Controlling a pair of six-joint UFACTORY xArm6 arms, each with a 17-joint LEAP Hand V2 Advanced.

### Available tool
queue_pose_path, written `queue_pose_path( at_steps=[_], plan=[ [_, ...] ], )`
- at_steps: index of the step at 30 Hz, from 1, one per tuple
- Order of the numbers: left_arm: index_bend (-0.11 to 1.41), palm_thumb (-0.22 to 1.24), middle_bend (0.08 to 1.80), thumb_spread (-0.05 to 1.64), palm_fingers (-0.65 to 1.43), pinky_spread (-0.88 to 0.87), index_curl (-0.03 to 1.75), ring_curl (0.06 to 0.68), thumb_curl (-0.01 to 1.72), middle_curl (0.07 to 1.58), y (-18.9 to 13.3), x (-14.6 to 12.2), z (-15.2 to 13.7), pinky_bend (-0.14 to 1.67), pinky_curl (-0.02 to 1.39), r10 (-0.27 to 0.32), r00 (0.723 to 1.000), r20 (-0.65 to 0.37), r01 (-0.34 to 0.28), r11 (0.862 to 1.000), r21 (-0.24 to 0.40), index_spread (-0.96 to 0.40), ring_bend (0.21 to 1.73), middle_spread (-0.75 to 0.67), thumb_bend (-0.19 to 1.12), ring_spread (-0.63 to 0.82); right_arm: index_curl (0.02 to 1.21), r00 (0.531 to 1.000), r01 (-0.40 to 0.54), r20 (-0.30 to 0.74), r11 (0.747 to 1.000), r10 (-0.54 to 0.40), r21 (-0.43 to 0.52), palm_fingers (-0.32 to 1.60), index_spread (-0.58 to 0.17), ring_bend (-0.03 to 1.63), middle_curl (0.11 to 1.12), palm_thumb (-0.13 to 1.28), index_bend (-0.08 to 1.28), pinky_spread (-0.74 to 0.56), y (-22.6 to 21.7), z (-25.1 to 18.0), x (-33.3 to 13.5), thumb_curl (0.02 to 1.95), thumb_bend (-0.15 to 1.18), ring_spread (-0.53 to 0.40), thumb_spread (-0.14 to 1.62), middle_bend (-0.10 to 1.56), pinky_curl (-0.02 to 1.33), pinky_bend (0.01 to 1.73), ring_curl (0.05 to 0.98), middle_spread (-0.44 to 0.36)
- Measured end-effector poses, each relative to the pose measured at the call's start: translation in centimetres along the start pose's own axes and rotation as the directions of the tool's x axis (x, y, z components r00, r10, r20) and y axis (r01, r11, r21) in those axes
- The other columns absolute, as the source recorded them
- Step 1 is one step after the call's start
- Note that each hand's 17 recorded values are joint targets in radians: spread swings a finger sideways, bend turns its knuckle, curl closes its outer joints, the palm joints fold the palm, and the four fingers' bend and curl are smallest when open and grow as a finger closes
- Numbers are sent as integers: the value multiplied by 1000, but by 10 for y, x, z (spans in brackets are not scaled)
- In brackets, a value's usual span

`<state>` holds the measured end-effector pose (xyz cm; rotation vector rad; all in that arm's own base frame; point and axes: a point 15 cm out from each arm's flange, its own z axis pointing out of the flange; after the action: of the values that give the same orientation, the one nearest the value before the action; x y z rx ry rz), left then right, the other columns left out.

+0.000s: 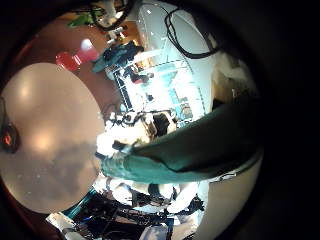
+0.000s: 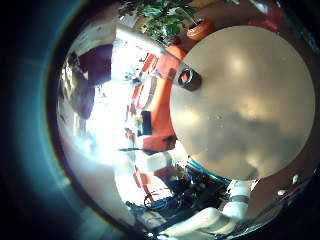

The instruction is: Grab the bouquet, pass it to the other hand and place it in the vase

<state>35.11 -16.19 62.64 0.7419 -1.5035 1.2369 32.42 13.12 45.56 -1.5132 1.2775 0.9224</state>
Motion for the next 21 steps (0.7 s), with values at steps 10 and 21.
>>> queue_pose_path(
  at_steps=[10,21],
  plan=[
    [827,1008,1226,1088,1015,-541,964,577,752,915,-12,43,-51,1203,952,121,980,160,-142,981,130,-630,1532,-476,198,-402,586,998,-57,15,997,56,45,95,-363,1060,540,648,428,-65,-10,-15,18,697,-28,-133,1030,727,794,952,502,-80],
    [771,1010,1241,1114,1001,-589,1107,570,828,922,-10,49,-99,1163,1038,166,936,312,-245,941,233,-683,1555,-487,179,-396,435,983,-155,105,987,150,34,-68,-326,755,399,550,202,360,-25,-9,32,564,-38,136,1048,452,631,789,343,39]
  ],
)
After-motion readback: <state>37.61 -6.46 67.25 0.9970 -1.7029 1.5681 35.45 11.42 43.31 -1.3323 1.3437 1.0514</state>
